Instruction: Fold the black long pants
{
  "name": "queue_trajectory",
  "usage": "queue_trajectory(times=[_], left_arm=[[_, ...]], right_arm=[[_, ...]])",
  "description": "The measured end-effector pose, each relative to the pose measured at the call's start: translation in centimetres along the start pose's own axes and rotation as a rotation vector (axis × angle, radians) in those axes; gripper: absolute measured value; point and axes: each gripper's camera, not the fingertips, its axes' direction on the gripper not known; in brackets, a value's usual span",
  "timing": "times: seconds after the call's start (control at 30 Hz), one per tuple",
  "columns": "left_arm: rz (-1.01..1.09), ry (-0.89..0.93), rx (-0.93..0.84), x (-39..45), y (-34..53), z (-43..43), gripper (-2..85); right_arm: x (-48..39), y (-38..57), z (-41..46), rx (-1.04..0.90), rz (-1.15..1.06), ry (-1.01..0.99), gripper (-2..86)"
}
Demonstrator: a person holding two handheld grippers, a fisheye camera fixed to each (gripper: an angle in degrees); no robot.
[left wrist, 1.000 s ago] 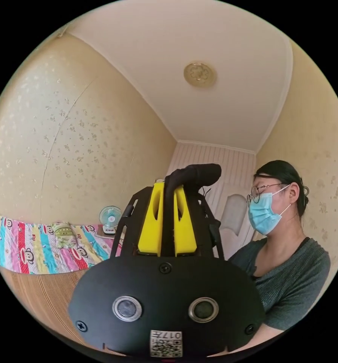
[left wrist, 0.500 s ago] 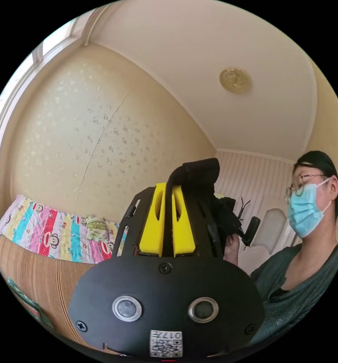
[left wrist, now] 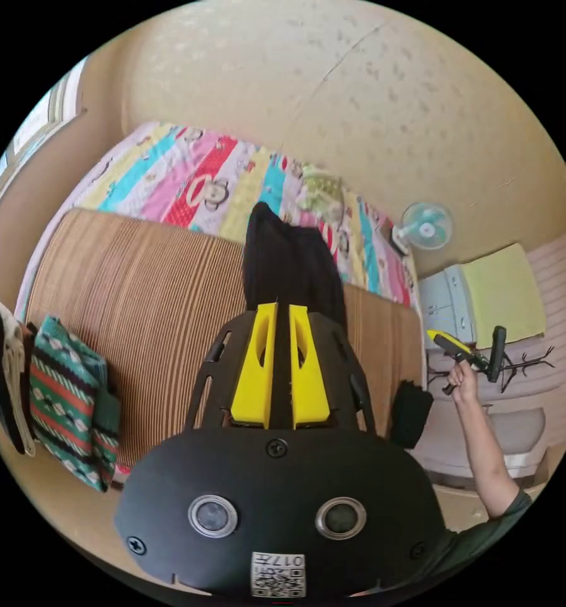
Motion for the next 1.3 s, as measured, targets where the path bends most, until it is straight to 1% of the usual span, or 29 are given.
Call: queue_trajectory(times=[0.03, 0.07, 0.13, 0.23, 0.3, 0.37, 0.47, 0.53, 0.57, 0.6, 0.63, 0.67, 0.7, 0.73, 0.77, 0.8, 0.83, 0.87, 0.9, 0.93, 0.97, 1.03, 1.1, 1.13, 1.2, 1.23, 1.27, 1.3], left_arm=[[-0.016, 0.011, -0.049, -0.7, 0.6, 1.8, 4.5], [-0.06, 0.039, -0.117, -2.0, 2.3, 4.8, 4.5], [-0.133, 0.083, -0.188, -3.3, 4.7, 8.2, 4.4], [-0.191, 0.145, -0.289, -3.3, 7.3, 12.0, 4.5], [-0.156, 0.147, -0.355, -1.8, 7.3, 14.0, 5.0], [-0.118, 0.114, -0.39, -0.2, 6.4, 15.1, 6.4], [-0.136, 0.002, -0.447, 1.4, 4.4, 16.8, 9.7], [-0.174, -0.014, -0.485, 1.7, 3.4, 17.9, 12.0], [-0.202, 0.003, -0.535, 1.8, 2.9, 18.9, 12.8], [-0.23, 0.013, -0.605, 1.8, 2.6, 20.0, 11.3], [-0.24, 0.006, -0.634, 1.8, 2.5, 20.2, 10.6], [-0.235, -0.018, -0.64, 1.9, 1.9, 20.0, 7.9], [-0.204, 0.014, -0.646, 1.9, 1.2, 19.6, 5.6], [-0.186, 0.053, -0.65, 1.8, 0.8, 19.3, 4.7], [-0.156, 0.151, -0.655, 1.5, 0.1, 18.7, 3.4], [-0.119, 0.306, -0.662, 1.0, -0.5, 17.9, 2.8], [-0.099, 0.4, -0.659, 0.8, -0.8, 17.4, 2.6], [-0.059, 0.565, -0.626, 0.2, -1.2, 15.8, 2.2], [-0.026, 0.68, -0.574, -0.5, -1.4, 13.9, 1.9], [-0.016, 0.726, -0.552, -1.0, -1.4, 12.9, 1.8], [-0.017, 0.782, -0.525, -2.1, -1.2, 11.3, 1.7], [-0.049, 0.785, -0.49, -4.1, -0.5, 9.2, 1.6], [-0.15, 0.673, -0.445, -7.1, 0.8, 7.2, 1.7], [-0.194, 0.635, -0.431, -7.9, 1.3, 6.9, 1.8], [-0.431, 0.494, -0.387, -11.0, 3.3, 6.1, 2.3], [-0.488, 0.468, -0.384, -11.6, 3.9, 6.1, 2.5], [-0.586, 0.411, -0.393, -12.3, 5.0, 6.1, 2.9], [-0.672, 0.357, -0.408, -12.7, 5.9, 6.1, 3.3]], right_arm=[[1.4, 1.7, 4.0, -0.114, 0.026, 0.0, 8.3], [2.1, 2.6, 5.9, -0.168, 0.041, -0.005, 8.5], [4.2, 5.9, 11.9, -0.347, 0.096, -0.07, 9.7], [5.4, 9.0, 16.5, -0.479, 0.185, -0.157, 11.4], [5.3, 9.7, 18.1, -0.501, 0.222, -0.218, 12.3], [4.5, 9.5, 19.2, -0.514, 0.214, -0.244, 13.5], [2.4, 8.5, 20.9, -0.578, 0.12, -0.183, 17.1], [0.8, 8.2, 22.1, -0.64, 0.011, -0.082, 17.8], [0.5, 8.1, 22.0, -0.639, -0.017, -0.037, 17.0], [0.1, 7.7, 21.8, -0.632, -0.072, 0.051, 15.6], [-0.1, 7.1, 21.6, -0.637, -0.126, 0.08, 13.6], [-0.1, 6.8, 21.4, -0.643, -0.148, 0.075, 12.6], [0.2, 6.1, 20.8, -0.67, -0.177, 0.027, 6.9], [0.9, 5.3, 19.8, -0.665, -0.176, -0.018, 3.8], [1.4, 4.9, 18.8, -0.645, -0.178, -0.063, 3.6], [2.8, 4.3, 16.4, -0.579, -0.181, -0.201, 3.3], [4.8, 3.8, 13.7, -0.509, -0.155, -0.371, 3.2], [6.0, 3.6, 12.4, -0.473, -0.129, -0.464, 3.1], [8.9, 3.5, 9.7, -0.394, -0.064, -0.649, 3.0], [11.9, 3.9, 7.2, -0.3, 0.011, -0.793, 2.9], [13.5, 4.2, 5.9, -0.247, 0.05, -0.853, 2.9], [19.2, 6.6, 2.6, -0.088, 0.191, -1.025, 2.8], [23.0, 9.1, 1.8, -0.025, 0.293, -1.048, 2.8], [25.3, 11.1, 2.0, -0.033, 0.397, -0.992, 2.8], [28.0, 14.0, 3.0, -0.073, 0.559, -0.892, 2.8], [29.2, 15.8, 3.7, -0.1, 0.629, -0.843, 2.8], [29.7, 16.6, 4.2, -0.123, 0.659, -0.817, 2.8], [30.3, 18.1, 5.3, -0.196, 0.721, -0.764, 2.7]])
